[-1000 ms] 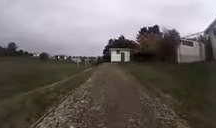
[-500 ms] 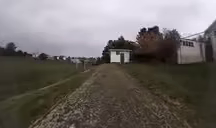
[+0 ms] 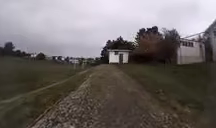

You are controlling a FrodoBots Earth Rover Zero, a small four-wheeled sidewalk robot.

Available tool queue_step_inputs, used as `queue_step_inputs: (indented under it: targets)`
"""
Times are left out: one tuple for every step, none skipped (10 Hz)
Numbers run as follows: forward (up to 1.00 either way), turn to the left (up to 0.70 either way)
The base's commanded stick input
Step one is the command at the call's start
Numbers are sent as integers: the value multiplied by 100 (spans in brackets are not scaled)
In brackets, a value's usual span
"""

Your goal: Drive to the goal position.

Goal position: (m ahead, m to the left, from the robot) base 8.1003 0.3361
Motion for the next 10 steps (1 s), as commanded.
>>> queue_step_inputs:
  targets:
    - [60, 0]
    - [60, 0]
    - [60, 0]
    - [60, 0]
    - [60, 0]
    - [60, -5]
    - [60, -14]
    - [60, -15]
    - [60, -15]
    - [60, -15]
